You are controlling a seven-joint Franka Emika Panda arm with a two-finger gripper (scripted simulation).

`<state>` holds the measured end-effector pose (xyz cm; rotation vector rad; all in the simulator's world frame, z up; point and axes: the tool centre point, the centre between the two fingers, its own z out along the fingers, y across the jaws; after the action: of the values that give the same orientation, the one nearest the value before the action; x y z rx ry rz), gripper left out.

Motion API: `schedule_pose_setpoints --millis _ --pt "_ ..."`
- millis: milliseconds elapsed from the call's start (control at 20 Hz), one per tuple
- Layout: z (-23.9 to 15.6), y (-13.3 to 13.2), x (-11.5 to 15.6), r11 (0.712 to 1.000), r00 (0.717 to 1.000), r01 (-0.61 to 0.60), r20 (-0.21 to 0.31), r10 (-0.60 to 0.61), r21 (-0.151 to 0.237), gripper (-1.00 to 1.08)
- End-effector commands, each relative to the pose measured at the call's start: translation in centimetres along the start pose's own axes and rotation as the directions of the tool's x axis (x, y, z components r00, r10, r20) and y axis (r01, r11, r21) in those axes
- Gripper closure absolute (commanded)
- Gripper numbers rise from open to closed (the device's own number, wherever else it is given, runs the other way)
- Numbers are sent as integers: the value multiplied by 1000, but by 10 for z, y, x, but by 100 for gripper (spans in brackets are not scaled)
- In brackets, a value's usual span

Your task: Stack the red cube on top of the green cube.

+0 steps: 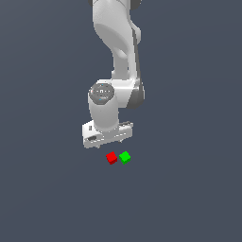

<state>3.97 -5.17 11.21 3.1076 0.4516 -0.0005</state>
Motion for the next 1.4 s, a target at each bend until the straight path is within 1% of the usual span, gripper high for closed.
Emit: schedule_pose_setpoints --millis 0,300,550,750,1000,1350 --pt "11 2 8 998 998 66 -1 -66 1 -92" --pt "30 4 22 983 983 183 -1 -183 1 -92" --pt "39 3 29 971 971 239 -1 -239 1 -92" --pt "42 3 31 966 966 257 -1 -257 1 -92" --pt "45 3 30 967 967 253 -1 -253 2 -92" --pt "77 3 30 967 967 257 -1 -257 1 -92"
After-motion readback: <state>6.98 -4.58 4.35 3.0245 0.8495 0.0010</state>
